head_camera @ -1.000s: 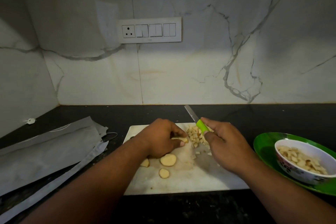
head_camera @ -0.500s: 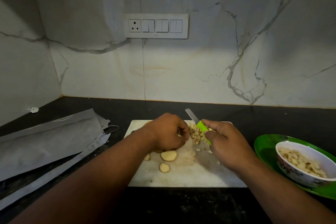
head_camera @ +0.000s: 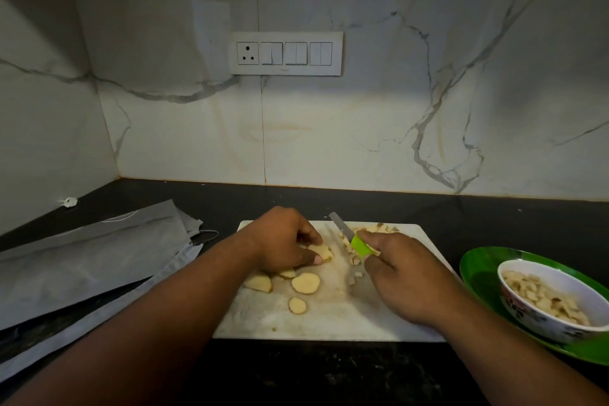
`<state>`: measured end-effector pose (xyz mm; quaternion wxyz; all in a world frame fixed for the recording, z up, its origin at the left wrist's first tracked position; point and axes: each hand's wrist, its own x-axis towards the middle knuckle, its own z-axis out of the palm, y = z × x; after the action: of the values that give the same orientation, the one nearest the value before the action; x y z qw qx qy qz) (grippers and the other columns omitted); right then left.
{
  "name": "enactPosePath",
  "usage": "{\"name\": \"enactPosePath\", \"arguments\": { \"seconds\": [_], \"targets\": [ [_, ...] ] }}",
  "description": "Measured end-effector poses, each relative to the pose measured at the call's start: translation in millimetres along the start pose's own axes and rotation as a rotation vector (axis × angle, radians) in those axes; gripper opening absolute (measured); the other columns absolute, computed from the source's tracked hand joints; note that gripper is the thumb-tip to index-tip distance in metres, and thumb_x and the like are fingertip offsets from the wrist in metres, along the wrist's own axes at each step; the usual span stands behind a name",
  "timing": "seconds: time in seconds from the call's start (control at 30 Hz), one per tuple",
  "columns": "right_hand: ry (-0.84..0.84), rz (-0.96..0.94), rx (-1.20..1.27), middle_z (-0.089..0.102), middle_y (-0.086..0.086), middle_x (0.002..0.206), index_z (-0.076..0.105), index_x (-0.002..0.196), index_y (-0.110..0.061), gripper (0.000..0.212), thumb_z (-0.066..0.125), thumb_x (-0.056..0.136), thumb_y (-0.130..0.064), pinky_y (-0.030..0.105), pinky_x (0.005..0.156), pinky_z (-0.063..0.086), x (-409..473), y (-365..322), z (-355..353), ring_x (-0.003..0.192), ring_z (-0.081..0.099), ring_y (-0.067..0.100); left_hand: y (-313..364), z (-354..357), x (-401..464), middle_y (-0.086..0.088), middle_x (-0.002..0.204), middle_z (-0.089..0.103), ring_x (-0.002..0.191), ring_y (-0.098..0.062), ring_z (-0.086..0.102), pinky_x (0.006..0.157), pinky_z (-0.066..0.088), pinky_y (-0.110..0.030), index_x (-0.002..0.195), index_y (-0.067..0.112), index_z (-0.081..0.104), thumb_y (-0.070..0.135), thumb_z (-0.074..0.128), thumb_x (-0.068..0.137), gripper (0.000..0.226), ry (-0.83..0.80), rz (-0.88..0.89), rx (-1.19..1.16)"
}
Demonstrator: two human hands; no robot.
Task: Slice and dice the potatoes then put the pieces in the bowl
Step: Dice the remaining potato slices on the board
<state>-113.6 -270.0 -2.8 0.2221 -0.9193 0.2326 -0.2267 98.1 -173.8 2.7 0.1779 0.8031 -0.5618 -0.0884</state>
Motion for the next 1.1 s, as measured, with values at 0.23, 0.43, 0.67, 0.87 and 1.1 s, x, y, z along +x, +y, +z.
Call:
{"name": "enactPosePath", "arguments": {
  "seconds": [0.23,0.43,0.67,0.87,1.1],
  "targets": [
    [-0.125,-0.077,-0.367,0.065,-0.002,0.116,0.028,0.155,-0.029,0.059,0.042,0.097,-0.030,0.030,0.080,0.051,-13,-20,5,0.099,0.061,0.016,1,4,0,0.013,0.121,0.073,0.102,0.000,0.063,0.095,0.050,-0.020,0.124,0.025,0.076,0.034,0.084,0.086,0.040,0.048,-0.049,-0.093],
    [-0.298,-0.101,-0.470,0.059,0.002,0.118,0.011,0.159,-0.025,0.071,0.046,0.096,-0.026,0.033,0.085,0.053,-19,-30,4,0.099,0.057,0.017,4,4,-2,0.011,0.114,0.076,0.099,-0.001,0.067,0.094,0.053,-0.020,0.116,0.024,0.079,0.032,0.086,0.085,0.033,0.062,-0.074,-0.091],
    [-0.168,-0.067,-0.470,0.062,-0.002,0.117,0.015,0.158,-0.027,0.069,0.044,0.095,-0.025,0.027,0.080,0.050,-22,-33,6,0.101,0.059,0.015,9,4,-2,0.011,0.111,0.077,0.098,-0.003,0.069,0.100,0.055,-0.027,0.114,0.023,0.080,0.027,0.082,0.089,0.026,0.055,-0.066,-0.066],
    [-0.113,-0.075,-0.466,0.064,-0.004,0.112,0.030,0.154,-0.030,0.060,0.044,0.095,-0.028,0.028,0.078,0.052,-23,-38,12,0.096,0.060,0.014,15,7,-2,0.017,0.103,0.077,0.091,-0.002,0.067,0.096,0.055,-0.024,0.107,0.025,0.083,0.021,0.079,0.091,0.017,0.076,-0.029,-0.012],
    [-0.125,-0.045,-0.495,0.063,-0.002,0.108,0.040,0.147,-0.028,0.056,0.049,0.092,-0.026,0.031,0.079,0.051,-25,-42,13,0.096,0.060,0.017,18,13,7,0.004,0.089,0.078,0.087,-0.012,0.072,0.089,0.062,-0.038,0.089,0.017,0.083,0.027,0.076,0.088,0.012,0.093,-0.140,0.031]
  ]
}}
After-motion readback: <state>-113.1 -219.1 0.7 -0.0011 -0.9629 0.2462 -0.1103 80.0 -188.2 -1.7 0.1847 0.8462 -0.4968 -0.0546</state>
